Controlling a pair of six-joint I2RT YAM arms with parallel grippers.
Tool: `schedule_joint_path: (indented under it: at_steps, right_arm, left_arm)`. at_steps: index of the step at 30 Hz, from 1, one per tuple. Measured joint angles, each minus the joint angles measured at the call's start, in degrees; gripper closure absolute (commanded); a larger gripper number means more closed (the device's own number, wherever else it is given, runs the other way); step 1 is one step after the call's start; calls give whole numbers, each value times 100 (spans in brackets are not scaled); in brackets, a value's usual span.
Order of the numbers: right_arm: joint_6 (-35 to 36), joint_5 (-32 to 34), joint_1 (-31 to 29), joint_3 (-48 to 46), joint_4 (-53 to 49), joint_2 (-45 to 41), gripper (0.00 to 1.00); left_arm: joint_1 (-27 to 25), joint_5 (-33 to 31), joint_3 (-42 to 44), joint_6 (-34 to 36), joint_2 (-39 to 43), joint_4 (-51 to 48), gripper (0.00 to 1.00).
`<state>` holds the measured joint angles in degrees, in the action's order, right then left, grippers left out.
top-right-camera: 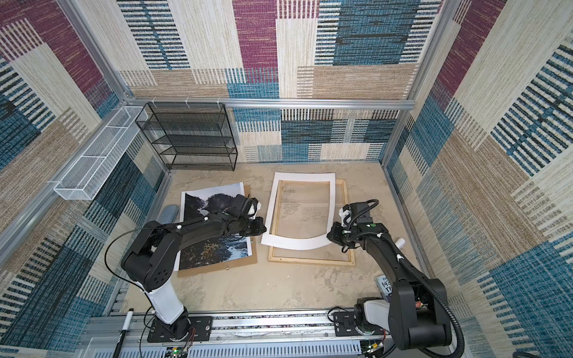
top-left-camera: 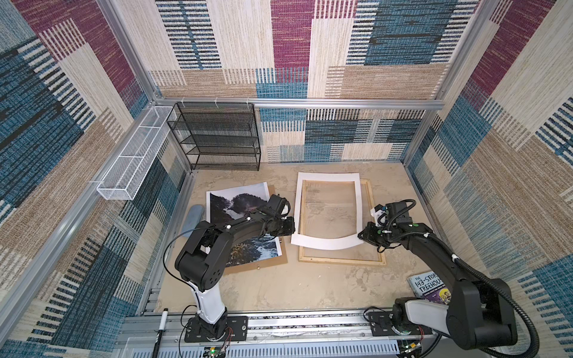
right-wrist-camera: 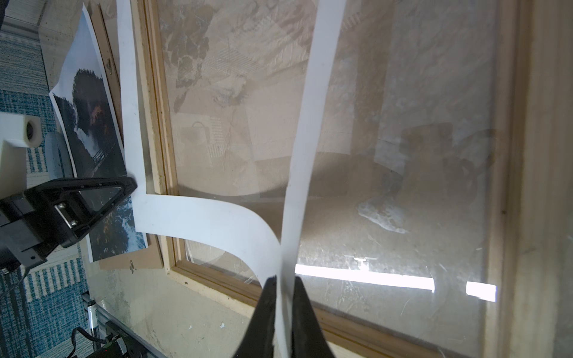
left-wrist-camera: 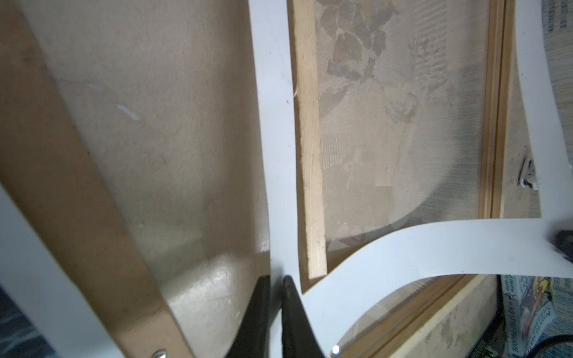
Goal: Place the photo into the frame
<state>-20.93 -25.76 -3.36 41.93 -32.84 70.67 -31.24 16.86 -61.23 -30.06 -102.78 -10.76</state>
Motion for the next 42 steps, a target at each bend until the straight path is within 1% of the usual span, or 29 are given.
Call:
schedule_joint_path:
  at_steps: [3, 4, 6, 7, 8, 11, 18, 23, 28, 35, 42]
  right_arm:
    - [-2, 2, 0, 0, 0, -20, 69]
    - [-2, 4, 0, 0, 0, -20, 64]
    - [-35, 26, 0, 0, -2, -20, 43]
    - [-44, 33, 0, 0, -2, -20, 35]
    - [-44, 44, 0, 0, -4, -20, 30]
    - [-55, 92, 0, 0, -42, -61, 22]
    - [-203, 461, 0, 68, -184, -238, 13]
    - [-306, 782, 7, 125, -267, -363, 9]
    - [-387, 981, 7, 236, -284, -400, 8]
    - [-411, 990, 7, 352, -240, -282, 8]
    - [-411, 990, 9, 474, -83, -149, 8]
  left_arm:
    - [-2, 42, 52, 2, 59, 13, 91]
    - [-4, 66, 72, 2, 79, 28, 92]
    - [-4, 149, 129, 7, 116, 61, 92]
    - [-9, 170, 170, 13, 140, 92, 92]
    - [-15, 212, 219, 26, 164, 111, 92]
    - [-44, 308, 326, 50, 212, 164, 94]
    - [-94, 457, 457, 96, 262, 302, 94]
    - [-129, 490, 457, 138, 275, 350, 95]
    - [-153, 490, 494, 142, 387, 391, 97]
    - [-166, 450, 632, 157, 706, 455, 97]
    - [-275, 501, 627, 153, 592, 542, 97]
